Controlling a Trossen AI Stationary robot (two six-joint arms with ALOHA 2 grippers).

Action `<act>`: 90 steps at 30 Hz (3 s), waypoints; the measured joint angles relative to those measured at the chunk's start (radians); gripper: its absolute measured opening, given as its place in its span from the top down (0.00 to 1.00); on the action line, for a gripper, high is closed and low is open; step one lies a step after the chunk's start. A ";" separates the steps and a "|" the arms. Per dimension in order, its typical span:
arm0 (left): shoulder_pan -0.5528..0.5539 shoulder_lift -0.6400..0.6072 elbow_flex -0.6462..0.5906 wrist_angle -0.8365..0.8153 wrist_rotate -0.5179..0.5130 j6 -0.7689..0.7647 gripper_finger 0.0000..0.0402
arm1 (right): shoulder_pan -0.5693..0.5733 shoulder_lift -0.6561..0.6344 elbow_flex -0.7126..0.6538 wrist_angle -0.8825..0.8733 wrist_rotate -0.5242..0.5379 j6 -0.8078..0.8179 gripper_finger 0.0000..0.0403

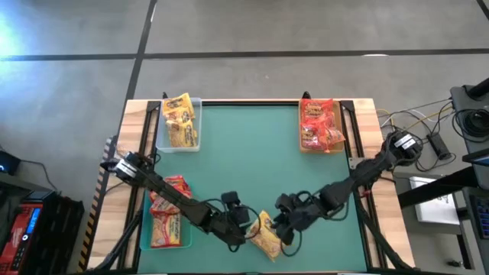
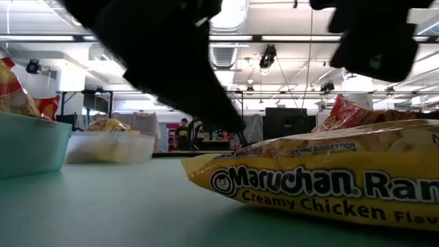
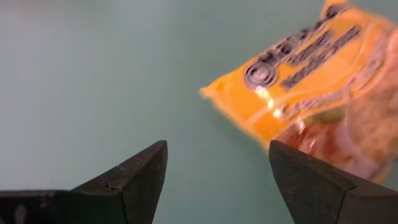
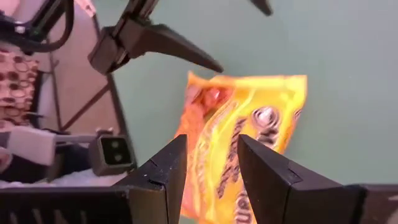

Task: Sort Maruchan noodles
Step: Put the yellow noodle pack into the transparent bin

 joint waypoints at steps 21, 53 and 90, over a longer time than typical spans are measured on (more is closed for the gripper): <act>-0.038 0.103 0.124 0.065 0.077 -0.054 0.34 | 0.139 0.074 -0.009 0.291 -0.016 0.075 0.67; -0.042 0.103 0.119 0.137 0.127 -0.053 0.34 | 0.144 0.320 0.216 -0.178 -0.059 0.021 0.67; 0.210 0.100 0.066 0.056 0.097 0.216 0.34 | -0.052 0.282 0.216 -0.500 -0.022 -0.320 0.67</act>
